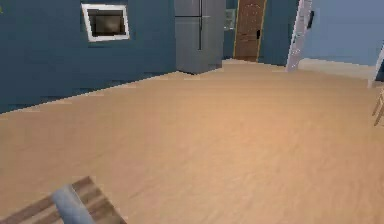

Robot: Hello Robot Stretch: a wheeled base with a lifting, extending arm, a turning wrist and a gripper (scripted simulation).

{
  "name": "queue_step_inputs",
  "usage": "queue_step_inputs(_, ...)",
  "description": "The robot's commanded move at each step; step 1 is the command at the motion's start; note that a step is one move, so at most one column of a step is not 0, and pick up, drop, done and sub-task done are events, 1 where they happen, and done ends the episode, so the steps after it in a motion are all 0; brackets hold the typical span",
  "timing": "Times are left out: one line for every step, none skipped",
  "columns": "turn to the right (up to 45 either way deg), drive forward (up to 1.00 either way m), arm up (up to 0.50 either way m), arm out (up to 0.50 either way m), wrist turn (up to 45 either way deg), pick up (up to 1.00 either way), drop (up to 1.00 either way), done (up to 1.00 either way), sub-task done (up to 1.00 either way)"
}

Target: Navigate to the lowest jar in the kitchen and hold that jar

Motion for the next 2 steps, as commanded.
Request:
queue_step_inputs(42.0,0.00,0.00,0.00,0.0,0.00,0.00,0.00,0.00)
queue_step_inputs(0.0,1.00,0.00,0.00,0.0,0.00,0.00,0.00,0.00)
